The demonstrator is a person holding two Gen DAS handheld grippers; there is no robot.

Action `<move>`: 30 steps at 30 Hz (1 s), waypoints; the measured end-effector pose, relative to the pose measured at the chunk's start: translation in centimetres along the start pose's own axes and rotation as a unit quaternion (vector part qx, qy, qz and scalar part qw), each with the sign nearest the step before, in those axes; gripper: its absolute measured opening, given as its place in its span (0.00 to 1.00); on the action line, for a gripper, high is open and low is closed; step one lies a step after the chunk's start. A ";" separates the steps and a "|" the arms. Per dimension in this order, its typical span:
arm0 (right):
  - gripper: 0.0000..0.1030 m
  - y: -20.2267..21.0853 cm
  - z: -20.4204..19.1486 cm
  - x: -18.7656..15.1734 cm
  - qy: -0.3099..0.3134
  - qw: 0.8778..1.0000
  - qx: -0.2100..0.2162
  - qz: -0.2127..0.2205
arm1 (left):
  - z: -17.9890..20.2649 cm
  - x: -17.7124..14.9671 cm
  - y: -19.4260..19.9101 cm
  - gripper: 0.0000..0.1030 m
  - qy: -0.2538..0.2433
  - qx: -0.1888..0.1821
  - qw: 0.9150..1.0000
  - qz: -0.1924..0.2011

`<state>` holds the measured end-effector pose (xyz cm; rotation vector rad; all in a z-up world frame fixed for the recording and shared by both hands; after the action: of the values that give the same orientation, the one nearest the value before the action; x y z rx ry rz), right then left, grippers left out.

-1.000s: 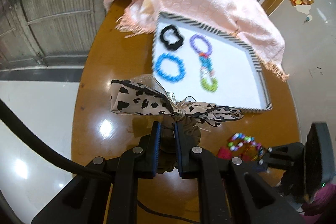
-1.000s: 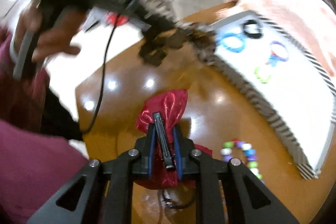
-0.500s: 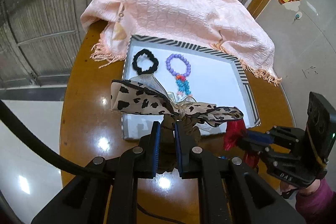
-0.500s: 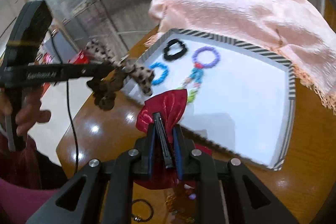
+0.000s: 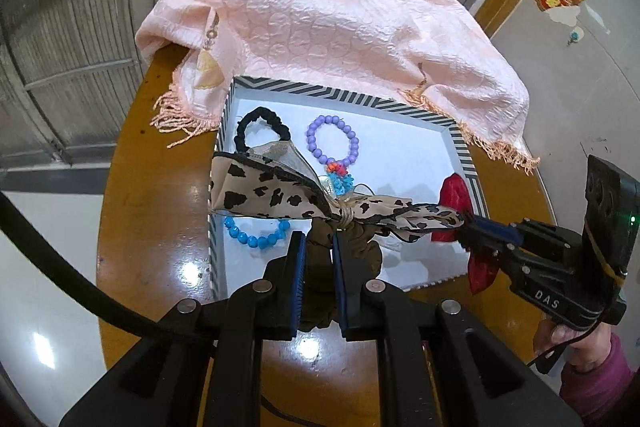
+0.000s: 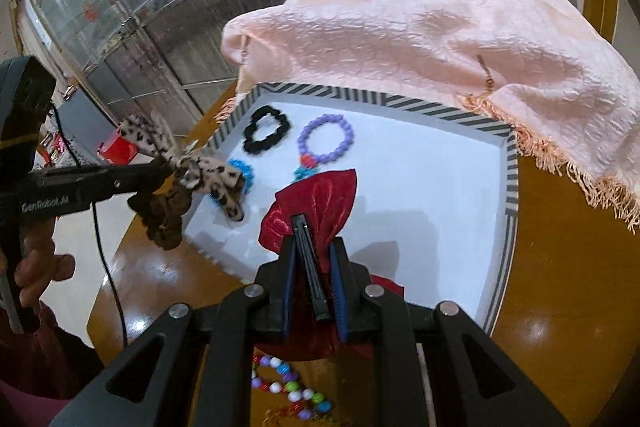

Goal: Organize jewelry
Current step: 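Carry both bows into the tray and open both tools to release them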

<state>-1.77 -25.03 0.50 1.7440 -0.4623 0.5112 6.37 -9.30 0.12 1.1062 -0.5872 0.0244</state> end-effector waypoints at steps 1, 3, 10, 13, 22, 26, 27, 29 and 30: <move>0.16 -0.3 0.4 0.3 -0.003 1.000 -0.003 -0.001 | -0.2 0.1 -0.3 0.03 0.004 -0.001 1.000 -0.003; 0.16 -1.0 1.0 1.0 -0.011 1.000 -0.006 -0.002 | -0.4 0.2 -1.0 0.03 0.012 -0.001 1.000 -0.008; 0.17 -5.1 3.0 3.4 -0.034 0.999 -0.012 -0.016 | -1.4 0.3 -4.0 0.03 0.040 -0.006 0.998 -0.039; 0.17 -7.0 3.9 4.5 -0.045 0.999 -0.019 -0.022 | -1.7 0.2 -5.3 0.03 0.043 0.007 0.998 -0.049; 0.17 -11.6 5.8 6.8 -0.065 0.996 -0.046 -0.035 | -2.6 0.6 -7.5 0.03 0.057 0.024 0.996 -0.065; 0.17 -12.9 6.1 7.5 -0.067 0.996 -0.053 -0.036 | -2.8 0.8 -8.0 0.03 0.061 0.038 0.995 -0.067; 0.17 -13.1 6.1 7.6 -0.066 0.996 -0.053 -0.035 | -2.9 0.8 -8.1 0.03 0.063 0.044 0.995 -0.065; 0.20 -13.5 6.0 7.9 -0.064 0.996 -0.052 -0.030 | -3.1 1.0 -8.1 0.03 0.065 0.054 0.995 -0.059; 0.23 -13.5 5.9 8.0 -0.063 0.996 -0.051 -0.030 | -3.3 1.0 -8.0 0.03 0.067 0.057 0.995 -0.055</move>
<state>12.91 -28.13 -7.01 1.6928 -0.5140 0.3303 11.11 -10.55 -7.12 1.2360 -0.4080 0.0366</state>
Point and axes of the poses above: each gripper's, at about its wrist camera, not at the fingertips, and y roughly against the way its jaws point, z to its right, x to its top, the point moved 6 cm from there along -y, roughly the way its jaws point, and after that the axes turned 1 degree about -x, right-handed, at the moved point
